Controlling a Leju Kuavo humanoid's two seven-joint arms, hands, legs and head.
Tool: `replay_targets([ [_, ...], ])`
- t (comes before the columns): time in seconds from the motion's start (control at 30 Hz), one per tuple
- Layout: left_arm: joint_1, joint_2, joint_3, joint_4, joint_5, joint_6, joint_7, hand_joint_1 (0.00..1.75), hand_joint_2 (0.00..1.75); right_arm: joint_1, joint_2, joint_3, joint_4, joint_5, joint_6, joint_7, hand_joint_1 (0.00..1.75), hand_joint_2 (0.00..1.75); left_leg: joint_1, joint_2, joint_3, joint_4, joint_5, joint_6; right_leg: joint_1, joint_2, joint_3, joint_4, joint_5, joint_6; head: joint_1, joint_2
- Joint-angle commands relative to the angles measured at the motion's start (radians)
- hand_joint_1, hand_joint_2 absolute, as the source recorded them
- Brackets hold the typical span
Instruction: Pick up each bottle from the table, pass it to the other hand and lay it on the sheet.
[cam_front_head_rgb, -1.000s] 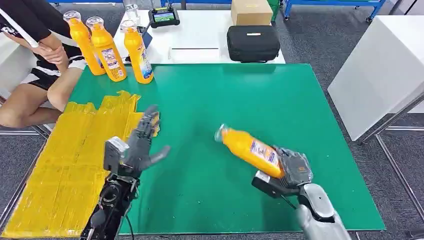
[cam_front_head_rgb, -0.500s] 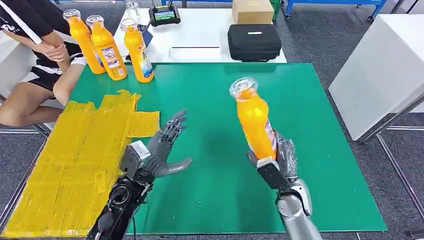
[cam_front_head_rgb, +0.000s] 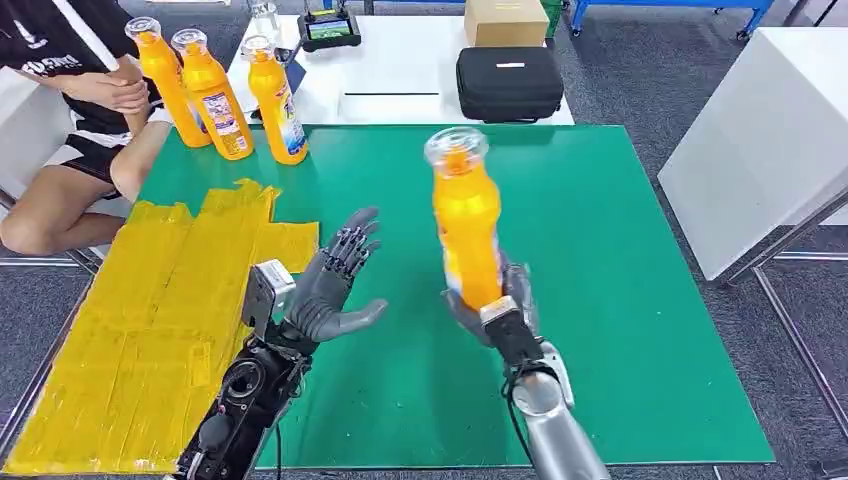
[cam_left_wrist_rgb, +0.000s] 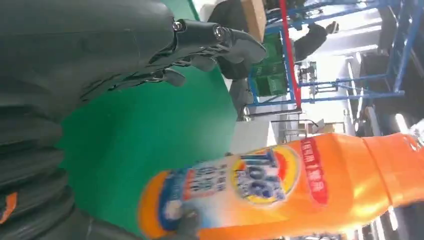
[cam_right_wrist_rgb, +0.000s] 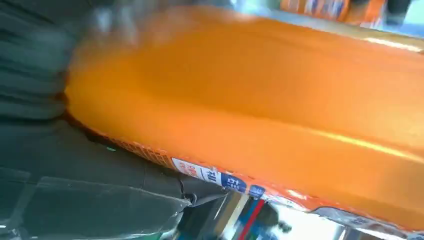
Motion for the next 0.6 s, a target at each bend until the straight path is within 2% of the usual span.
replay_targets([
  [0.03,-0.051,0.025,-0.054,0.069,0.086,0.012,0.041,0.00,1.75,-0.081,0.036,0.214,0.240,0.031,0.000,-0.017,1.75,1.75,0.001,0.001,0.004,-0.001,-0.001,-0.004,0.001,-0.001,0.004,-0.001,-0.001,0.000,0.000,0.000],
  [0.13,-0.052,0.030,-0.059,0.078,0.110,0.018,0.051,0.00,1.75,-0.092,0.039,0.271,0.296,0.049,-0.018,-0.010,1.75,1.75,0.001,0.002,0.003,-0.001,-0.001,-0.004,0.001,0.000,0.003,-0.001,-0.001,0.000,0.000,0.000],
  [0.3,-0.053,0.030,-0.060,0.082,0.112,0.019,0.050,0.00,1.75,-0.095,0.036,0.273,0.303,0.044,-0.022,-0.015,1.75,1.75,0.000,-0.001,0.001,-0.001,0.000,-0.002,0.000,-0.002,0.001,-0.001,0.000,0.000,0.000,0.000],
  [0.33,-0.054,0.030,-0.060,0.082,0.112,0.019,0.050,0.00,1.75,-0.097,0.035,0.273,0.303,0.044,-0.021,-0.015,1.75,1.75,0.001,-0.001,0.005,-0.001,-0.002,-0.005,0.001,-0.003,0.005,-0.001,-0.002,0.000,0.000,0.000],
  [0.4,-0.054,0.029,-0.059,0.083,0.117,0.019,0.051,0.00,1.75,-0.098,0.033,0.278,0.304,0.045,-0.017,-0.014,1.75,1.75,0.000,-0.001,0.001,-0.001,0.000,-0.002,0.000,-0.002,0.001,-0.001,-0.001,0.000,0.000,0.000],
  [0.6,-0.071,0.031,-0.061,0.106,0.137,0.020,0.054,0.00,1.75,-0.107,0.042,0.342,0.374,0.079,-0.045,-0.010,1.75,1.75,0.001,-0.001,0.003,-0.001,-0.001,-0.004,0.001,-0.003,0.003,-0.001,-0.002,0.000,0.000,0.000],
])
